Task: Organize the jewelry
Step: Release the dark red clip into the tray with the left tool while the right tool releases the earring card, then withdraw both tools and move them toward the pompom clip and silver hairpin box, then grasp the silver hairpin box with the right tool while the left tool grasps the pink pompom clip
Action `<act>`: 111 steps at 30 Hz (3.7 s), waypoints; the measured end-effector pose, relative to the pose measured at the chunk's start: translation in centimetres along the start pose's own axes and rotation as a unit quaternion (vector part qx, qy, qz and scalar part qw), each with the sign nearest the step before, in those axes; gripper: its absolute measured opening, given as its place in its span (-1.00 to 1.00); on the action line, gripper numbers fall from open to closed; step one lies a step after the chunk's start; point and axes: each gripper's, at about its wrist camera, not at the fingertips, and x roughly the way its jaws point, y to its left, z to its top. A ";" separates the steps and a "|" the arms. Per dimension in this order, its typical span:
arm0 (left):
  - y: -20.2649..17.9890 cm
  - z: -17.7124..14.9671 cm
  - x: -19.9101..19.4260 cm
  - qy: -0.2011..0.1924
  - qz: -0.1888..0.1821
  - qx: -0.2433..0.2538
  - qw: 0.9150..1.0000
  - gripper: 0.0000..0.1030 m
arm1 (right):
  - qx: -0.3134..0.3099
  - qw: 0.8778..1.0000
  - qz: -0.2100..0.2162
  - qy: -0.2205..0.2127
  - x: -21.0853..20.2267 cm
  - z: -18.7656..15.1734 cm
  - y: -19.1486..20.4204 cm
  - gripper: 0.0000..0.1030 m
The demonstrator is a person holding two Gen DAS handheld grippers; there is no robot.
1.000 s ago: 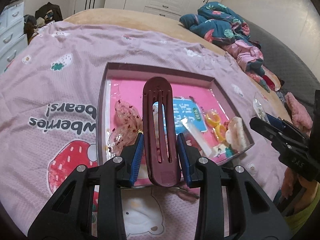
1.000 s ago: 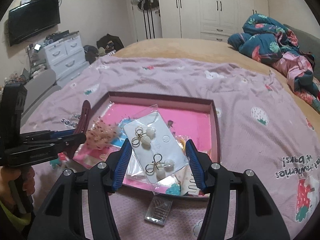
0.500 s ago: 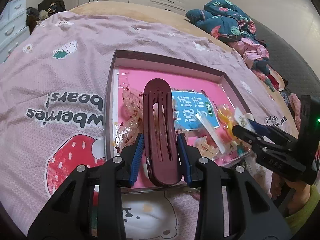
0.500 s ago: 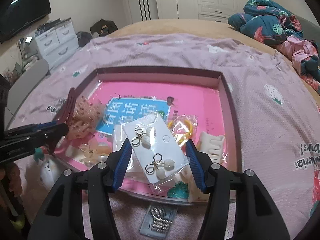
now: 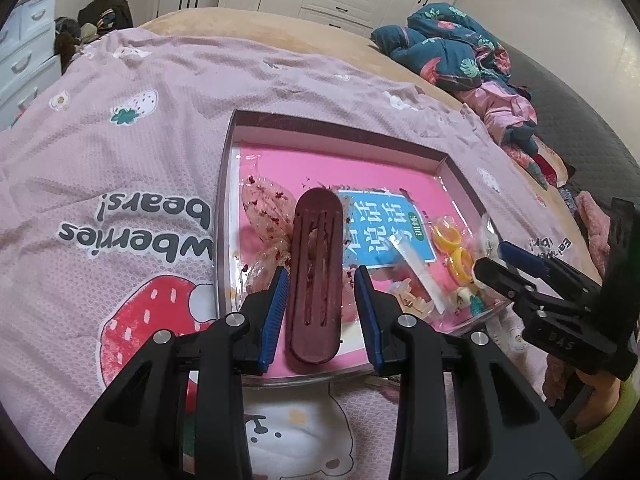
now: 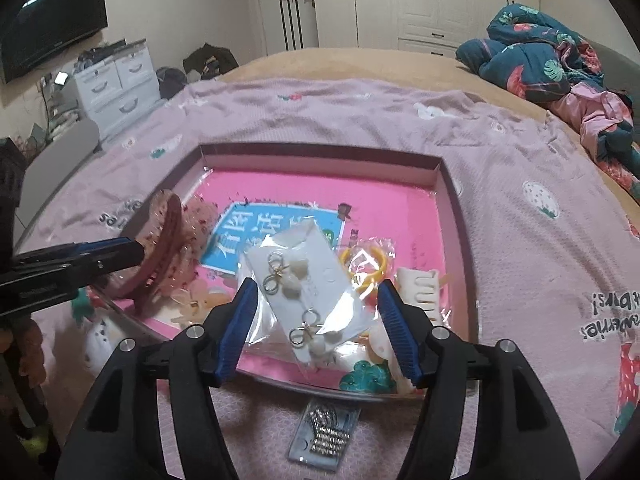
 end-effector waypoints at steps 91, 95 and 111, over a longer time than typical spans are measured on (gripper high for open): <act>-3.8 -8.0 -4.2 0.016 0.020 0.049 0.998 0.82 | 0.022 1.000 -0.015 0.013 -5.9 -8.8 -1.1 0.88; -3.1 -8.0 -3.1 0.024 0.016 0.037 0.999 0.67 | 0.032 0.999 -0.001 0.035 -4.0 -8.6 -1.3 0.62; -4.8 -6.7 1.3 0.052 -0.013 0.038 0.998 0.27 | 0.050 0.997 0.031 0.057 -1.6 -8.1 -2.0 -0.36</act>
